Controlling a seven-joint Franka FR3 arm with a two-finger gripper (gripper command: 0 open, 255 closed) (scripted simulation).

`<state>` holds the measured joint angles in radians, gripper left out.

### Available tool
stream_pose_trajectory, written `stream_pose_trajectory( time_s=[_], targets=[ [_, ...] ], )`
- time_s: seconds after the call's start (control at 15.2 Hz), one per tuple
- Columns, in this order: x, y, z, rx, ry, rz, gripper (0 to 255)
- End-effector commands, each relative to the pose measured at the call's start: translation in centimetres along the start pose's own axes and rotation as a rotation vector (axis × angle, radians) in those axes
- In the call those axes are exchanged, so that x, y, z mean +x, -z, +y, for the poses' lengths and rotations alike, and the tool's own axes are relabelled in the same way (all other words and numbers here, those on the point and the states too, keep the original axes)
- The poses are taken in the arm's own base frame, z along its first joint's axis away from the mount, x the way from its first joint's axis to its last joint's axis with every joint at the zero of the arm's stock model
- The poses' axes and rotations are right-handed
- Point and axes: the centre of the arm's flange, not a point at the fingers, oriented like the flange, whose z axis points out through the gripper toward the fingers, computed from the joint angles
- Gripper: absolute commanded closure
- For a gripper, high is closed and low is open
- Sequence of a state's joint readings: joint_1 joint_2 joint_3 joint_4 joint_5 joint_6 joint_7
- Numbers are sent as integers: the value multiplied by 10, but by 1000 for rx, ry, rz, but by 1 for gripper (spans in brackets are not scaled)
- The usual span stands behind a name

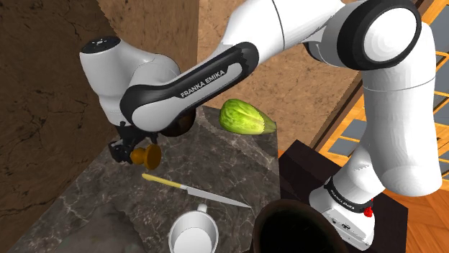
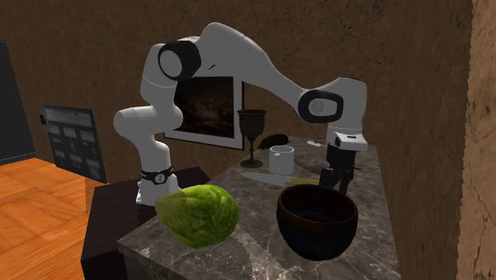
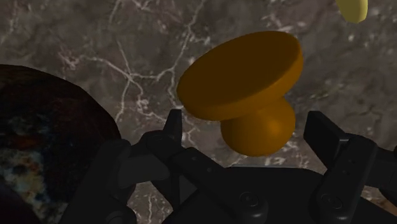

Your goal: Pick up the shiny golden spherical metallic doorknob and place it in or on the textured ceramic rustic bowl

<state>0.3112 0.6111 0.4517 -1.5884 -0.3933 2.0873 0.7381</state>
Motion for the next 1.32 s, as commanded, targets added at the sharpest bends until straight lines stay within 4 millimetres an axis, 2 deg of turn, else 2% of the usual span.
stream_pose_trajectory(
  time_s=[0.0, 0.33, 0.4, 0.99, 1.25],
  targets=[
    [-2, -4, 0, 1, 1, -5, 0],
    [-2, -4, 0, 1, 1, -5, 0],
    [-2, -4, 0, 1, 1, -5, 255],
    [-2, -4, 0, 1, 1, -5, 255],
    [-1, 17, 2, 1, 1, -5, 255]
  ],
)
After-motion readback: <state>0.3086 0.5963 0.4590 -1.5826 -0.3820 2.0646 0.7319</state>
